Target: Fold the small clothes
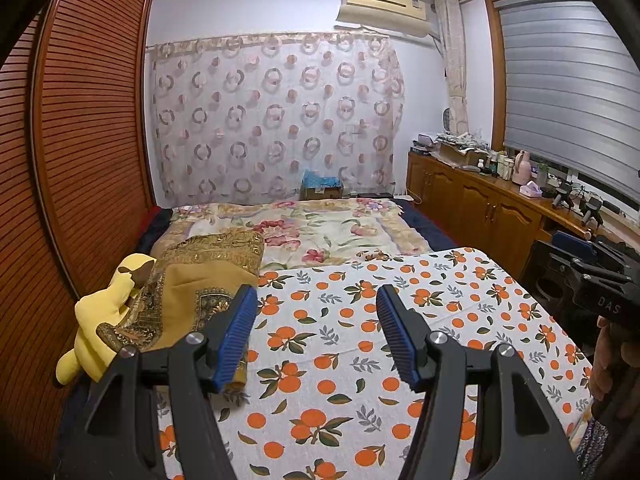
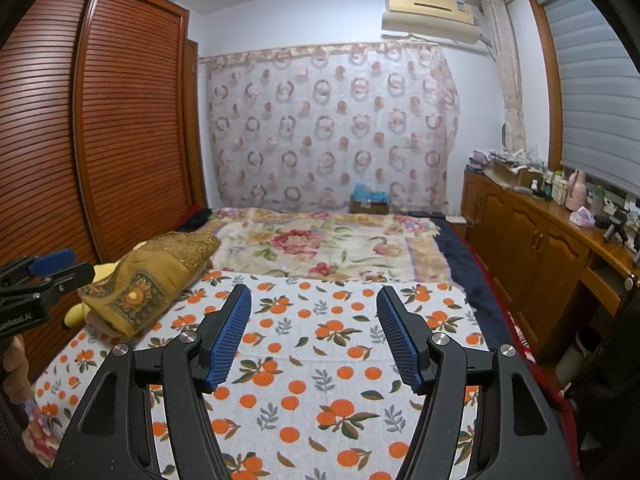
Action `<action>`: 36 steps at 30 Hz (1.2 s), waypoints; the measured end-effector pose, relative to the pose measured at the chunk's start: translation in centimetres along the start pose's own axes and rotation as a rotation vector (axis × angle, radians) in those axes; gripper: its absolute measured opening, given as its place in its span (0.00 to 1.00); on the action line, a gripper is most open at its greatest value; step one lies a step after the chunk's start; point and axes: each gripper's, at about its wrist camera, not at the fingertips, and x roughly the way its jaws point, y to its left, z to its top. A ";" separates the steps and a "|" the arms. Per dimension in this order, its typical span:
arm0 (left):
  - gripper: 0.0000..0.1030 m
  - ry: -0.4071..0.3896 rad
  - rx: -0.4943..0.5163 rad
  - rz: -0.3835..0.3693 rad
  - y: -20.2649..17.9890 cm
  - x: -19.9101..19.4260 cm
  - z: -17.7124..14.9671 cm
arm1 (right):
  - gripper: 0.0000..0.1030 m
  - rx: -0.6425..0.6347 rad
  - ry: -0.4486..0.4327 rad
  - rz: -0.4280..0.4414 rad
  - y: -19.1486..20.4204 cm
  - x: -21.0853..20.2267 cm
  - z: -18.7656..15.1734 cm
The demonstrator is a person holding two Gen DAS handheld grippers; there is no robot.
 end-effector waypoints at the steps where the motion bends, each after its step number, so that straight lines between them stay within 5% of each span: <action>1: 0.60 0.000 0.000 0.000 0.1 -0.1 0.1 | 0.65 0.000 0.000 0.001 0.0 0.0 0.0; 36: 0.60 -0.004 0.003 0.003 -0.4 0.0 -0.1 | 0.65 0.000 -0.002 0.001 0.0 0.1 -0.2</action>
